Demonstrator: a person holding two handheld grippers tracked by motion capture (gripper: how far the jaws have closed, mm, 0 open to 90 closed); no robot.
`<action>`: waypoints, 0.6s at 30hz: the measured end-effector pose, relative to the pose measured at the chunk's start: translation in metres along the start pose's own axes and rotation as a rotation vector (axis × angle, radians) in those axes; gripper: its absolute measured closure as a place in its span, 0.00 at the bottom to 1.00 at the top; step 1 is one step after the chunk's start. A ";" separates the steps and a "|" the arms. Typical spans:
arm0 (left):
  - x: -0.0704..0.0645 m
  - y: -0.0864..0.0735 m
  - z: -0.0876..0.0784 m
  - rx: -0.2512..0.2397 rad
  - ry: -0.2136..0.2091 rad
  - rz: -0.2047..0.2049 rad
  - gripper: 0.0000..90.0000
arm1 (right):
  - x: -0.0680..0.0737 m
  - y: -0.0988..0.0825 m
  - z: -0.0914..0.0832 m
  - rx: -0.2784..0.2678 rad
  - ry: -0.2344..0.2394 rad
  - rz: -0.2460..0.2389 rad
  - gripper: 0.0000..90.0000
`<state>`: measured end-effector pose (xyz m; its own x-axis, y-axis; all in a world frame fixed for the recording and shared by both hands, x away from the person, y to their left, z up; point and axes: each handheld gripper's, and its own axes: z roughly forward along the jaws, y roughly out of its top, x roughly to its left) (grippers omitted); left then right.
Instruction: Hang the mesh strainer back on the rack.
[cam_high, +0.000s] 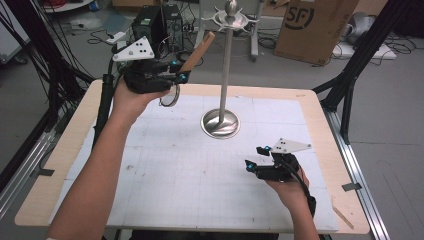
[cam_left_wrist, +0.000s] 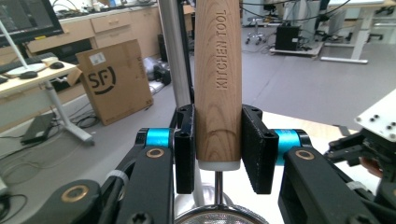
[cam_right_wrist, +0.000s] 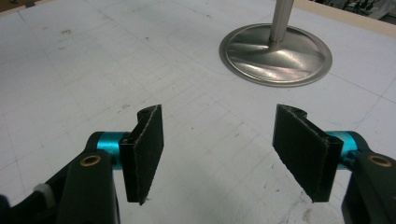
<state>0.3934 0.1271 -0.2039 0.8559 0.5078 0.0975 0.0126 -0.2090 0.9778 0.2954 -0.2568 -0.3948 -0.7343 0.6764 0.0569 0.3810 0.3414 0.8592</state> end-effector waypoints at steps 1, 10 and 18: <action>0.001 0.002 0.001 0.001 0.002 0.002 0.76 | 0.000 0.000 0.000 0.001 -0.001 -0.001 0.37; 0.001 0.016 0.013 0.020 0.021 0.028 0.76 | -0.001 0.000 -0.002 -0.010 -0.003 0.002 0.36; -0.003 0.018 0.019 0.037 0.053 0.051 0.76 | -0.002 -0.001 -0.005 -0.015 -0.001 0.005 0.36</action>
<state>0.4014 0.1059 -0.1902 0.8276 0.5389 0.1572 -0.0102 -0.2654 0.9641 0.2937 -0.2616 -0.3934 -0.7319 0.6787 0.0613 0.3765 0.3278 0.8665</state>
